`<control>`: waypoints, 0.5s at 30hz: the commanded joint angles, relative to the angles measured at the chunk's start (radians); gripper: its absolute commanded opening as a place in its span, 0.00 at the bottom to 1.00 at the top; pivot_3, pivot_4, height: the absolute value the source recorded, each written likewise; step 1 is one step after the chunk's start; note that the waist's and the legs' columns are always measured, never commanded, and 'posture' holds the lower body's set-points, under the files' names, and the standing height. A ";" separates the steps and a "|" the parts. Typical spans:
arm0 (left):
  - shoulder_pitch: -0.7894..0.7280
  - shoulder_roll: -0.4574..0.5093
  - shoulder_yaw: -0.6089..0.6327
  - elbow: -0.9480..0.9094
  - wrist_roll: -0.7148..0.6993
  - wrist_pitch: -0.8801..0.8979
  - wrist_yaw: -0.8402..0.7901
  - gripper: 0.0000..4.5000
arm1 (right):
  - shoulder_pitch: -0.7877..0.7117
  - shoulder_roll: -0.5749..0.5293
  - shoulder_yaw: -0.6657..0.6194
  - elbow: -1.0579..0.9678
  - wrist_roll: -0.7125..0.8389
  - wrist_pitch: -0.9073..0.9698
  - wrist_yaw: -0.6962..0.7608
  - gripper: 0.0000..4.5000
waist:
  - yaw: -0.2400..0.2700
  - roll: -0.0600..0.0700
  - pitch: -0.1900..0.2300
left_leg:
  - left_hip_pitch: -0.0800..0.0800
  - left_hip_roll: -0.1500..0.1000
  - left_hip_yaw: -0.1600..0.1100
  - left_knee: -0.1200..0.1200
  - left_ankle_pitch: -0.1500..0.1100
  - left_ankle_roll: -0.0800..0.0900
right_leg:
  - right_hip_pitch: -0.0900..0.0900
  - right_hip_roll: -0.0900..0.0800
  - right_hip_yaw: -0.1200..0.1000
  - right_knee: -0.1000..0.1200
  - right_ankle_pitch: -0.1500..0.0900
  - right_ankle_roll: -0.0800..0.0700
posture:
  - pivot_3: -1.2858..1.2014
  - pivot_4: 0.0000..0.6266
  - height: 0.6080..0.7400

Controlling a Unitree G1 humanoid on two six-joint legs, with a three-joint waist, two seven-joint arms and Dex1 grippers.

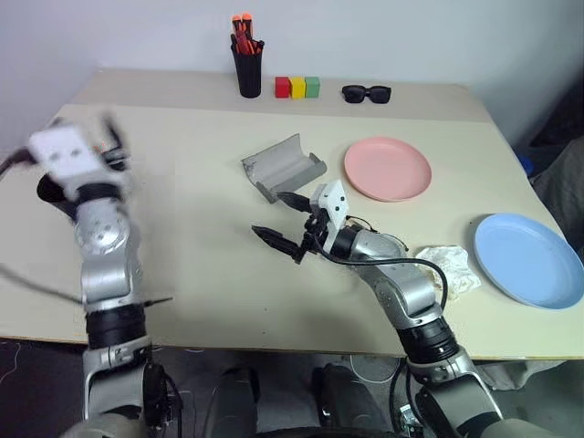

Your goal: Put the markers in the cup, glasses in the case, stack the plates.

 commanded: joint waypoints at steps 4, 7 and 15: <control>-0.139 0.040 -0.252 0.124 -0.056 0.284 -0.361 0.99 | -0.037 -0.139 -0.093 -0.022 -0.087 -0.001 -0.055 1.00 | -0.019 0.003 0.001 | 0.001 0.000 0.000 -0.001 0.000 0.000 | -0.001 0.001 0.000 0.001 0.000 0.000 | 0.52 0.24 0.87; -0.228 -0.010 -0.307 0.320 -0.053 0.278 -0.458 0.99 | -0.024 -0.226 -0.141 -0.049 -0.109 -0.002 -0.052 1.00 | -0.018 0.003 0.002 | 0.000 0.001 0.000 -0.001 0.000 0.000 | -0.002 0.001 0.001 0.001 0.000 0.000 | 0.52 0.24 0.87; -0.428 -0.096 -0.375 0.773 0.014 0.214 -0.613 0.99 | 0.137 -0.413 -0.293 -0.184 -0.136 0.011 -0.064 1.00 | -0.009 0.003 0.002 | -0.001 -0.001 0.000 -0.001 0.000 0.001 | -0.002 0.001 0.001 -0.001 -0.001 0.001 | 0.52 0.24 0.87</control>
